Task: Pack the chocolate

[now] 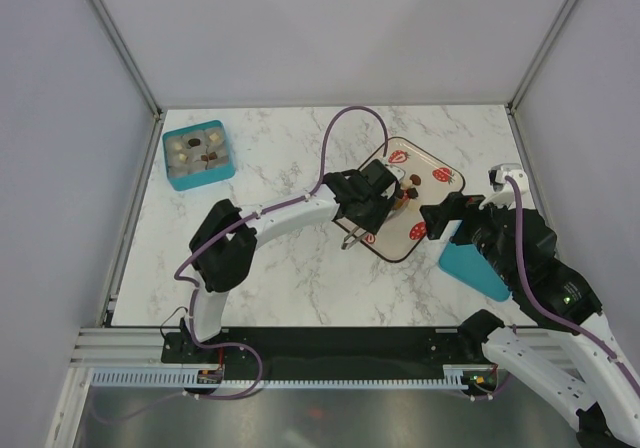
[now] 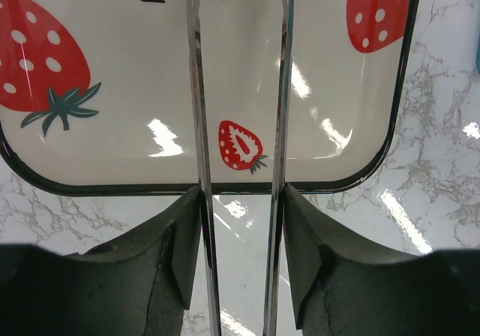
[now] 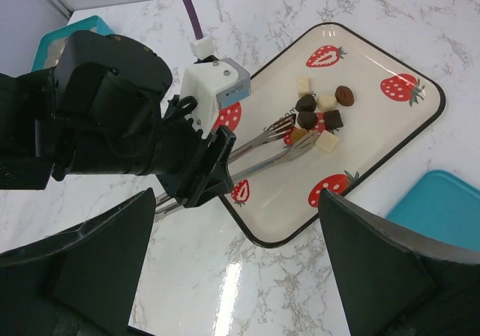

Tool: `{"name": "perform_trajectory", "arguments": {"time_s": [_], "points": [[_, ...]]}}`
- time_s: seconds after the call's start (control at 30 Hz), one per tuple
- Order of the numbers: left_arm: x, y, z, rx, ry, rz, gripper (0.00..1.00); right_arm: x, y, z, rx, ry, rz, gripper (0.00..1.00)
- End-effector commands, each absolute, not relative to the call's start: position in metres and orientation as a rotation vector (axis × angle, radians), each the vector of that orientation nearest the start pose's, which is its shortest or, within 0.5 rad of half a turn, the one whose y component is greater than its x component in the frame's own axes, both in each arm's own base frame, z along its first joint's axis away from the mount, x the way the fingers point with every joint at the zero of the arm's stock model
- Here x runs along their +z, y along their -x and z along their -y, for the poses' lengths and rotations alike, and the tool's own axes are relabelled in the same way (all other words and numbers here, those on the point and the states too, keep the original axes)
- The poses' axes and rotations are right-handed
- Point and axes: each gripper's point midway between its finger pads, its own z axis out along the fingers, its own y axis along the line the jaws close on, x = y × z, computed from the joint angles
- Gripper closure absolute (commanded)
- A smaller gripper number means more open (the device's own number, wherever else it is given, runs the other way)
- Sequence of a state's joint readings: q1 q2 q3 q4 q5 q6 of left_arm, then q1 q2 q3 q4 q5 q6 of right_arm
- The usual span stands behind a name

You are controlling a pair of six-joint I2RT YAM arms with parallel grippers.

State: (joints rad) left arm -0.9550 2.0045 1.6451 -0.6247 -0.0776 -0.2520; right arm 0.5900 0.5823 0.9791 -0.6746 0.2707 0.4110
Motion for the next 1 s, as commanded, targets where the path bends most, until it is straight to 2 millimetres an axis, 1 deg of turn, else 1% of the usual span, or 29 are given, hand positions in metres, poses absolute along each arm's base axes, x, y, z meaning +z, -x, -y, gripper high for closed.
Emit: {"name": "perform_trajectory", "arguments": {"time_s": [0.0,0.07,0.1,0.2,0.3,0.37,0.4,0.47,0.53,0.57,0.6,0.63,0.67,0.7,0.73,0.77,0.8,0.83,0.87,0.9,0.93,0.97], "points": [[0.119,-0.3,0.413,-0.397,-0.861,-2.334,0.48,0.314,-0.208,-0.097,0.429,-0.027,-1.832,0.02],[0.12,-0.298,0.412,-0.398,-0.864,-2.339,0.5,0.314,-0.208,-0.097,0.429,-0.029,-1.83,0.02],[0.124,-0.298,0.411,-0.402,-0.859,-2.335,0.51,0.314,-0.208,-0.096,0.427,-0.03,-1.83,0.02],[0.127,-0.294,0.406,-0.392,-0.865,-2.346,0.54,0.314,-0.208,-0.096,0.425,-0.029,-1.83,0.02],[0.14,-0.288,0.398,-0.396,-0.861,-2.343,0.57,0.314,-0.207,-0.097,0.433,-0.031,-1.829,0.02],[0.148,-0.289,0.392,-0.374,-0.84,-2.342,0.6,0.314,-0.207,-0.097,0.436,-0.028,-1.83,0.02],[0.15,-0.287,0.386,-0.351,-0.836,-2.357,0.6,0.314,-0.207,-0.097,0.437,-0.033,-1.828,0.02],[0.164,-0.29,0.378,-0.321,-0.799,-2.341,0.62,0.315,-0.207,-0.097,0.441,-0.035,-1.827,0.02],[0.173,-0.291,0.368,-0.297,-0.768,-2.347,0.62,0.314,-0.207,-0.098,0.445,-0.035,-1.831,0.02],[0.183,-0.293,0.364,-0.3,-0.748,-2.335,0.63,0.315,-0.207,-0.099,0.451,-0.033,-1.831,0.02],[0.187,-0.293,0.362,-0.3,-0.738,-2.336,0.64,0.315,-0.207,-0.099,0.453,-0.033,-1.831,0.02],[0.19,-0.296,0.353,-0.287,-0.712,-2.352,0.64,0.314,-0.207,-0.101,0.457,-0.028,-1.833,0.02],[0.201,-0.298,0.347,-0.289,-0.685,-2.346,0.65,0.315,-0.207,-0.101,0.463,-0.031,-1.831,0.02],[0.204,-0.3,0.339,-0.276,-0.661,-2.357,0.65,0.315,-0.207,-0.101,0.464,-0.032,-1.831,0.02],[0.207,-0.309,0.321,-0.235,-0.602,-2.379,0.66,0.315,-0.207,-0.101,0.464,-0.033,-1.83,0.02],[0.211,-0.314,0.308,-0.212,-0.564,-2.387,0.66,0.315,-0.206,-0.101,0.465,-0.03,-1.83,0.02],[0.222,-0.318,0.293,-0.202,-0.519,-2.381,0.67,0.317,-0.206,-0.101,0.467,-0.031,-1.824,0.02],[0.226,-0.334,0.266,-0.169,-0.427,-2.394,0.67,0.317,-0.205,-0.1,0.466,-0.029,-1.822,0.02],[0.225,-0.337,0.246,-0.138,-0.379,-2.42,0.67,0.316,-0.206,-0.1,0.463,-0.028,-1.824,0.02],[0.238,-0.34,0.227,-0.14,-0.317,-2.402,0.67,0.316,-0.205,-0.101,0.468,-0.025,-1.823,0.02],[0.241,-0.354,0.194,-0.103,-0.208,-2.409,0.67,0.316,-0.205,-0.101,0.469,-0.024,-1.823,0.02],[0.239,-0.354,0.174,-0.081,-0.158,-2.424,0.66,0.314,-0.205,-0.102,0.47,-0.021,-1.828,0.02]]}}
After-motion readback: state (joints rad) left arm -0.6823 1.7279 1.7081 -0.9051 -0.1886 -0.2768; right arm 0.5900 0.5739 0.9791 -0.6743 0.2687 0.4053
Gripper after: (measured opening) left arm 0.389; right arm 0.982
